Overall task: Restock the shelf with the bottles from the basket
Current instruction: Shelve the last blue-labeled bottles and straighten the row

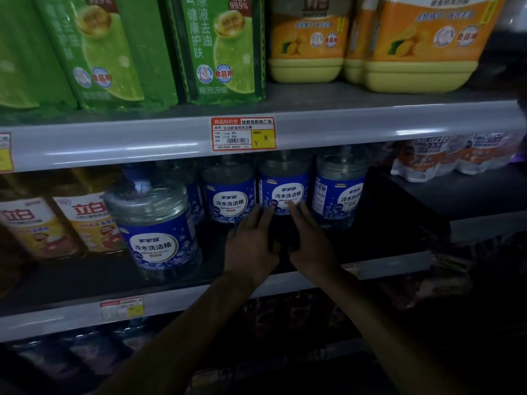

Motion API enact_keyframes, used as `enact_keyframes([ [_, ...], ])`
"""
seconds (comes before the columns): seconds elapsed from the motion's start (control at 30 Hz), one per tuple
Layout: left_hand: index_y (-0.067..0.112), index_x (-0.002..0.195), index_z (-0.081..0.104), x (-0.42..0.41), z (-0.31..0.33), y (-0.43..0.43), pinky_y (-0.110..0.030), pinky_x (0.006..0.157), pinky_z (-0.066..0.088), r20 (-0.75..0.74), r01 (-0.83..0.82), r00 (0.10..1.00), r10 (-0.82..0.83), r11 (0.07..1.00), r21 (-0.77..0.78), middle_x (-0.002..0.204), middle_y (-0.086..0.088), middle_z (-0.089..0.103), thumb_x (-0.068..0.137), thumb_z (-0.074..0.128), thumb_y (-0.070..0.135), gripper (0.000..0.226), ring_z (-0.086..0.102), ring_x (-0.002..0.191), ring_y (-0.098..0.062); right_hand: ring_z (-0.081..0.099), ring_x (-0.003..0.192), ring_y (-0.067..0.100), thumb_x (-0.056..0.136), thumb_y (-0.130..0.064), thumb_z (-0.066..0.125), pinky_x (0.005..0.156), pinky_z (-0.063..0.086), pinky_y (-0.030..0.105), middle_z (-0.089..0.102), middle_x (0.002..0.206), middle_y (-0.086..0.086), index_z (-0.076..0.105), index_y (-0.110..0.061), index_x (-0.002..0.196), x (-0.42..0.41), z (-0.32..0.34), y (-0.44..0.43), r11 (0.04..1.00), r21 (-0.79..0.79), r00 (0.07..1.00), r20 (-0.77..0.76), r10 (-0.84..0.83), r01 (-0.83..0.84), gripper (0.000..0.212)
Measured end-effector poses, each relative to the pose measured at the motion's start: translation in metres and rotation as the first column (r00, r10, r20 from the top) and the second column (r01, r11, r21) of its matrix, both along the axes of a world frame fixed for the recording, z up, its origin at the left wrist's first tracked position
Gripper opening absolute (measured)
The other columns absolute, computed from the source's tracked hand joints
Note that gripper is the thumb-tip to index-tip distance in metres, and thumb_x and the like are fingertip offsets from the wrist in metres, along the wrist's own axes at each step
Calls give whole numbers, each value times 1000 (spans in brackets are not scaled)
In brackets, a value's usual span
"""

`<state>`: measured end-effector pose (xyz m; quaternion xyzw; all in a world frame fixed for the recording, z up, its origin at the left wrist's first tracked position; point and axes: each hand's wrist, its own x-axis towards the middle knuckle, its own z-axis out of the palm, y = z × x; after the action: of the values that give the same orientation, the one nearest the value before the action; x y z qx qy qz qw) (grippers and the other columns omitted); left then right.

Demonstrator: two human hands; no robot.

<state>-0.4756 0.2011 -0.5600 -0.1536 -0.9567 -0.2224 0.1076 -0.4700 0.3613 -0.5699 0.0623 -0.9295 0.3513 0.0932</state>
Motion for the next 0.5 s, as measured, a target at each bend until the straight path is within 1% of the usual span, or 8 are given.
enact_keyframes([
  [0.07, 27, 165, 18, 12, 4, 0, -51, 124, 23, -58, -98, 994, 92, 989, -112, 173, -5, 14, 94, 60, 44, 83, 19, 157, -30, 2, 157, 22, 90, -8, 66, 123, 28, 42, -7, 171, -3, 7, -36, 162, 1, -3, -4, 997, 62, 997, -60, -39, 43, 97],
  [0.1, 26, 165, 17, 17, 5, -1, -52, 124, 18, -79, -130, 990, 119, 979, -157, 173, -6, 11, 95, 58, 49, 84, 13, 158, -33, 0, 157, 24, 91, -10, 66, 124, 28, 42, -9, 171, -2, 5, -37, 162, 1, -5, -7, 994, 102, 996, -77, -35, 43, 97],
  [0.13, 26, 165, 14, 20, 5, -2, -53, 125, 14, -80, -146, 988, 133, 970, -194, 174, -7, 5, 96, 56, 53, 86, 7, 159, -35, -2, 157, 26, 92, -12, 66, 123, 27, 42, -14, 170, 0, 3, -38, 162, 2, -6, -10, 990, 139, 997, -77, -20, 30, 98],
  [0.2, 27, 166, 5, 21, 2, -6, -57, 127, 8, -33, -140, 990, 136, 960, -242, 174, -5, -10, 97, 52, 58, 90, -4, 159, -40, -5, 157, 29, 93, -13, 64, 121, 29, 41, -22, 168, 0, -2, -41, 161, 2, -9, -14, 981, 192, 999, -48, -4, 13, 99],
  [0.23, 28, 166, 1, 20, 1, -8, -59, 127, 7, -3, -127, 991, 131, 956, -264, 173, -4, -16, 97, 52, 59, 91, -7, 158, -42, -5, 157, 30, 94, -13, 64, 121, 29, 41, -23, 168, 1, -3, -40, 161, 1, -9, -15, 979, 205, 999, -36, -11, 18, 99],
  [0.3, 29, 166, -4, 18, 0, -11, -64, 125, 7, 28, -106, 992, 121, 945, -310, 172, -1, -22, 98, 53, 58, 93, -11, 158, -43, -4, 157, 31, 93, -15, 65, 123, 28, 44, -22, 168, 2, -2, -36, 162, 0, -7, -16, 978, 207, 999, -22, -32, 36, 98],
  [0.4, 30, 165, -6, 18, 2, -14, -64, 125, 7, 39, -93, 993, 112, 940, -327, 172, 0, -20, 98, 53, 57, 94, -10, 157, -44, -2, 157, 31, 92, -16, 67, 123, 28, 45, -21, 168, 1, 1, -32, 162, 0, -6, -15, 981, 191, 999, -2, -32, 32, 98],
  [0.5, 30, 166, -2, 18, 7, -13, -61, 126, 9, 50, -98, 992, 116, 955, -279, 173, 2, -14, 97, 53, 57, 91, -7, 158, -41, 3, 157, 31, 92, -14, 67, 122, 31, 45, -18, 169, -1, 6, -32, 163, 1, -6, -11, 983, 184, 1000, -3, 0, 1, 95],
])
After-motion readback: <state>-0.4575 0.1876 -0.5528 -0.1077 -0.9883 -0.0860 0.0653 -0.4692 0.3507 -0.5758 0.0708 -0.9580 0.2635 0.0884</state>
